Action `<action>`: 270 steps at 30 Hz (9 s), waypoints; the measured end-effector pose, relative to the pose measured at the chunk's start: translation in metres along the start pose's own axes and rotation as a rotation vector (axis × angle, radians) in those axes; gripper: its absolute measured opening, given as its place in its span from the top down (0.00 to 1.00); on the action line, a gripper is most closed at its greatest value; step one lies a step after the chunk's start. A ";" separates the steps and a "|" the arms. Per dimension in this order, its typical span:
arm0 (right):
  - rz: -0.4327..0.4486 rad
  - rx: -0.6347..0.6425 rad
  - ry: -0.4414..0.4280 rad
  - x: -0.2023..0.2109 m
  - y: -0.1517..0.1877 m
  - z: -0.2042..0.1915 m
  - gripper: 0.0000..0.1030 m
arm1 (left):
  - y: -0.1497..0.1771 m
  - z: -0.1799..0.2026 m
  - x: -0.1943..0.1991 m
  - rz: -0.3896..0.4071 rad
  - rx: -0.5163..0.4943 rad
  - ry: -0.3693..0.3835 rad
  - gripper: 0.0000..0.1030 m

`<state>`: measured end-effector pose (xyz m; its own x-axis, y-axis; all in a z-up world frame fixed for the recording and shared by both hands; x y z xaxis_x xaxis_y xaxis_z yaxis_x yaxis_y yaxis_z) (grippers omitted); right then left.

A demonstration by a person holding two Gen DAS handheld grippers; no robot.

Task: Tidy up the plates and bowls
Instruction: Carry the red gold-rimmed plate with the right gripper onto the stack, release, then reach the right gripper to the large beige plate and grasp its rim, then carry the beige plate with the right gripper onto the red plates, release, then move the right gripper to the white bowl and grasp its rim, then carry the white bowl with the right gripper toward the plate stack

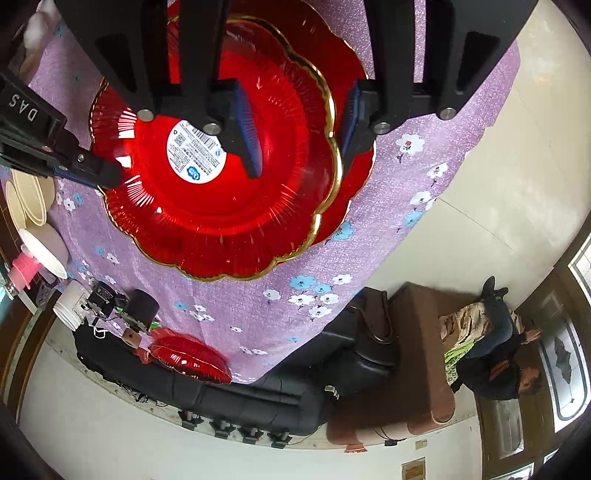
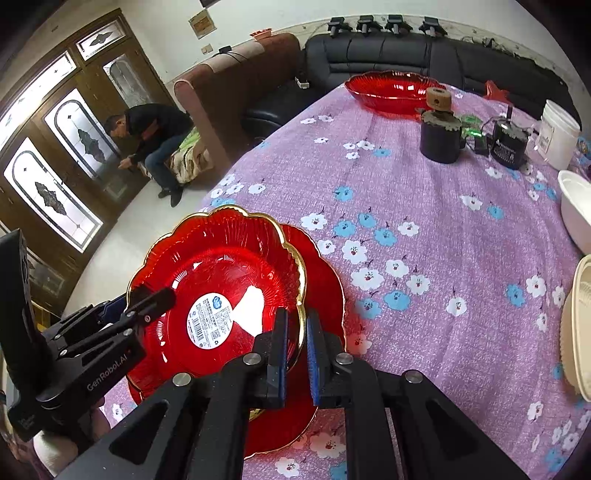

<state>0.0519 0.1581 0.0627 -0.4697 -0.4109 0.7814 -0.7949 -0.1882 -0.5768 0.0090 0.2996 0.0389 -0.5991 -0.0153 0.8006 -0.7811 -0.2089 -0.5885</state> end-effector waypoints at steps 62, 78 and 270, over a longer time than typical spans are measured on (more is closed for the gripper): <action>0.206 -0.538 0.244 0.119 0.120 0.311 0.81 | 0.113 0.211 0.075 -0.035 -0.253 0.236 0.21; 0.136 -0.347 0.070 0.111 0.116 0.261 0.83 | 0.066 0.289 -0.015 -0.130 -0.236 0.215 0.21; -0.053 -0.381 0.209 0.081 -0.025 0.340 0.93 | 0.059 0.245 -0.038 0.034 -0.200 0.298 0.19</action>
<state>0.1647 -0.1739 0.0595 -0.4608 -0.2130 0.8616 -0.8866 0.1545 -0.4360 0.0289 0.0484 0.0017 -0.6271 0.2730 0.7296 -0.7614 -0.0172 -0.6480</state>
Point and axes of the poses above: each gripper's, at about its wrist camera, not at the fingertips, and x roughly against the way its jaws point, z to its right, y to its underside, the point moved 3 cm from there along -x, roughly the way its jaws point, and after that the axes turned 4 degrees about x, right-handed, at the moved point
